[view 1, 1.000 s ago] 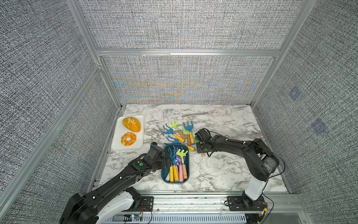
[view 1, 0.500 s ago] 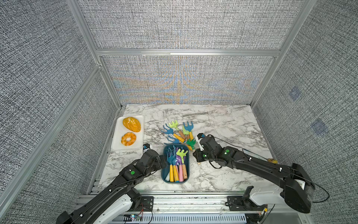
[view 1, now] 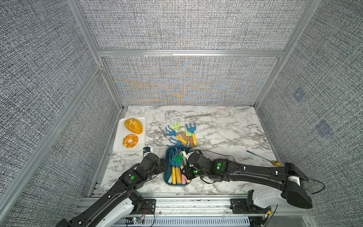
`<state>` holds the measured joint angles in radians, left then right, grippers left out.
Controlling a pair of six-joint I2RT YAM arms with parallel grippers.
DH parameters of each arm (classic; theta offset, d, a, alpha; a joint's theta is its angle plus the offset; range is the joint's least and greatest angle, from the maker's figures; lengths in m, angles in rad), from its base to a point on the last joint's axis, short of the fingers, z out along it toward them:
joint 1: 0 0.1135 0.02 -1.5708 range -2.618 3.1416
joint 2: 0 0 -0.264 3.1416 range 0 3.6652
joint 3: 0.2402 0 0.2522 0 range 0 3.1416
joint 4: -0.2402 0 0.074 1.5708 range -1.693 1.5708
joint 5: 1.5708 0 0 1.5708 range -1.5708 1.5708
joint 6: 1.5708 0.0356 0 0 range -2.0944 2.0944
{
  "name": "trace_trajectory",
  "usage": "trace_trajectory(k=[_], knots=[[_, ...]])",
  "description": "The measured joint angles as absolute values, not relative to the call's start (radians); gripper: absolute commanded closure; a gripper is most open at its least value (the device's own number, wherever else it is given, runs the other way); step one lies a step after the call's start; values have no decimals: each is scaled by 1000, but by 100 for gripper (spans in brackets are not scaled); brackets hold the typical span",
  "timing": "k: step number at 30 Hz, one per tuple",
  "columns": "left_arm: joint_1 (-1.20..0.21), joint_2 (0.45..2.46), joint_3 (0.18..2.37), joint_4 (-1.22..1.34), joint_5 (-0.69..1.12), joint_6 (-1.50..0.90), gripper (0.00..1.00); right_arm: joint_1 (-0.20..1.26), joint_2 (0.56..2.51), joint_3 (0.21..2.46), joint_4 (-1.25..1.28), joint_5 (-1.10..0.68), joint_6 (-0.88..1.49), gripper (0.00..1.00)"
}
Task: Put the rake into the storage box
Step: Place the rake in the storage box, then adjust the rake in the storage box.
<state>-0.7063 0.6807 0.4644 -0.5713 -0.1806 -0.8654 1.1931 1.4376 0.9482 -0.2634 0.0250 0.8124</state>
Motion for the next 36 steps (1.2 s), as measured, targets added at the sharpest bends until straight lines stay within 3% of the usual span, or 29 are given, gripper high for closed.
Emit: trace_trajectory(k=[6,8,13,16,21,27,36], knots=[[-706,677,464,-572,-180,-865,1,1209,1525,980,-258,57,847,100],[-706,675,464,-572,-180,-865,1,1212,1547,987,-255,64,862,81],[-706,698,463,-566,-171,-865,1,1215,1567,996,-258,82,891,52],[-706,744,466,-548,-150,-865,1,1213,1559,1013,-260,101,900,45],[-706,823,479,-508,-103,-863,1,1210,1526,1020,-265,125,900,46],[-706,908,507,-466,-49,-855,1,1198,1484,965,-249,113,879,54],[-706,928,516,-448,-34,-845,1,1219,1577,966,-261,40,838,62]])
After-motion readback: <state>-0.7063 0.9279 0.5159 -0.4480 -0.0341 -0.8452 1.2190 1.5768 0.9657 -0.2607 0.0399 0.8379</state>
